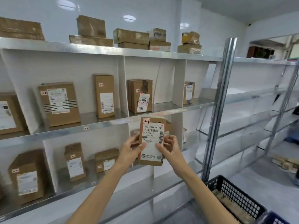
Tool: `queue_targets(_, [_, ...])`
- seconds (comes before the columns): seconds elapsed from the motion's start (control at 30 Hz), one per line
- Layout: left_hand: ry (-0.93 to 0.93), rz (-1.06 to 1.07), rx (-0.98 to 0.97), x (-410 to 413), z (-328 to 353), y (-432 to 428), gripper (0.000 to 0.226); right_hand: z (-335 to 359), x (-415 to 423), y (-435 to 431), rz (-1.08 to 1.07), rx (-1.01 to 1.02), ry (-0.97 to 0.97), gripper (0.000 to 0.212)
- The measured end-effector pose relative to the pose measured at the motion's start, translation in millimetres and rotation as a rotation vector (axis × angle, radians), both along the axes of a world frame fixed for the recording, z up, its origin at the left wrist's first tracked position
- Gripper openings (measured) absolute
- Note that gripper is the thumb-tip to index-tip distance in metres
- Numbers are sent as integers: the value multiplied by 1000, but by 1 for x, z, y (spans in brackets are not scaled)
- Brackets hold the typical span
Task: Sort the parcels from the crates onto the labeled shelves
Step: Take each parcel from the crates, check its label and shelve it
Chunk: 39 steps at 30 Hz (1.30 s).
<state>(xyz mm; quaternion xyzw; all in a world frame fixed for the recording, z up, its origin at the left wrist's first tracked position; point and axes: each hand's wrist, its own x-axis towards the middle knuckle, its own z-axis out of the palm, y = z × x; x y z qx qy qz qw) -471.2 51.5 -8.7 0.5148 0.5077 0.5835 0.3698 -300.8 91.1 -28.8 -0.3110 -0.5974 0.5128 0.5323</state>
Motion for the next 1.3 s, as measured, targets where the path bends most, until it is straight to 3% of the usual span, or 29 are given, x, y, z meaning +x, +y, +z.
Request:
queue_targets(0.13, [-15, -43, 26, 42, 0, 38, 46, -2, 44, 35, -30, 5, 11, 43])
queue_targets(0.37, [-27, -93, 22, 106, -5, 94, 44, -6, 110, 80, -89, -3, -15, 67])
queue_targets(0.5, [17, -89, 39, 129, -13, 113, 49, -12, 136, 99, -62, -19, 3, 53])
queue_targets(0.67, [23, -94, 24, 149, -16, 138, 49, -16, 155, 122, -100, -53, -15, 55])
queue_targets(0.87, [17, -113, 20, 165, -24, 179, 46, -24, 172, 156, -150, -58, -32, 40])
queue_targets(1.3, [14, -198, -5, 214, -17, 326, 50, -18, 221, 287, -241, -62, -53, 42])
